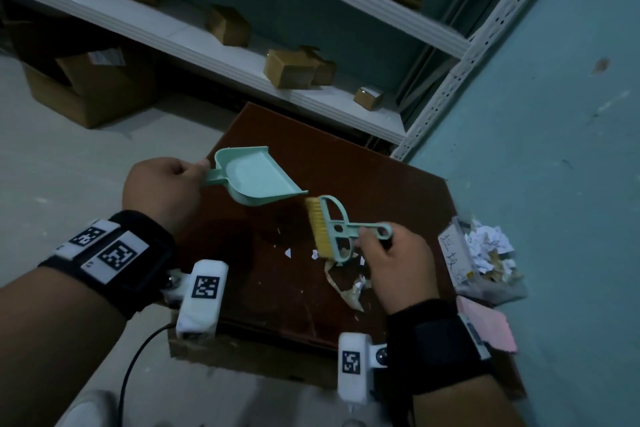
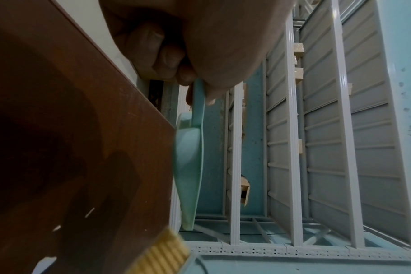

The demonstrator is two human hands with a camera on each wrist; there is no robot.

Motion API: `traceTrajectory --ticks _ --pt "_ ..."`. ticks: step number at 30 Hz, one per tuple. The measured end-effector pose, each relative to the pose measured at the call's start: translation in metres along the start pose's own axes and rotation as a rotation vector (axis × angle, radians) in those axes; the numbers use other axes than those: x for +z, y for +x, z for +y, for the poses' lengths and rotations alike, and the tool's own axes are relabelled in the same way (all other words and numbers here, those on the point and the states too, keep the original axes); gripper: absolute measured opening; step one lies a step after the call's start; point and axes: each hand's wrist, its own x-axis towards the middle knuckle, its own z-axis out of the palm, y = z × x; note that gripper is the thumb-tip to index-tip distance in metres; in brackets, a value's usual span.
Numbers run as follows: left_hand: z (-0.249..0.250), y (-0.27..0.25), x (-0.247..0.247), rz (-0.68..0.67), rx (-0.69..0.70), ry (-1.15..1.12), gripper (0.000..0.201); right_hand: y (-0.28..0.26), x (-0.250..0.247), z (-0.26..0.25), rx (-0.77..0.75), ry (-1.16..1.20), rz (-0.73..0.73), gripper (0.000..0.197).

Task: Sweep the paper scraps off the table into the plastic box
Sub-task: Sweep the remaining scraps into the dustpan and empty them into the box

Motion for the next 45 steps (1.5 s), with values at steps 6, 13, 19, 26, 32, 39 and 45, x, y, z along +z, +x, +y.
traceTrajectory --ticks 6,13,19,26,32,39,45 --pt "-0.003 0.001 -0.009 0.081 -0.031 -0.009 0.044 0.014 0.006 -0.002 0.269 0.383 -0.054 0.029" --pt "-0.007 -0.001 -0.005 0.105 -0.064 0.012 0.043 0.026 0.046 0.021 0.306 0.149 -0.166 0.042" --pt "-0.006 -0.007 0.008 0.008 -0.015 0.092 0.040 0.042 -0.007 0.056 0.319 -0.011 0.017 0.043" --pt "0.006 -0.008 0.024 -0.303 0.067 0.220 0.033 0.042 -0.064 0.072 0.277 -0.057 0.306 0.045" --pt "0.005 -0.013 0.040 -0.417 0.277 0.476 0.029 0.033 -0.103 0.096 0.253 -0.510 0.292 0.041" --pt "0.008 -0.018 0.069 -0.439 0.293 0.532 0.027 0.035 -0.080 0.090 0.251 -0.666 0.050 0.037" --pt "0.012 -0.026 0.094 -0.479 0.308 0.552 0.027 0.037 -0.056 0.079 0.101 -0.615 0.001 0.034"
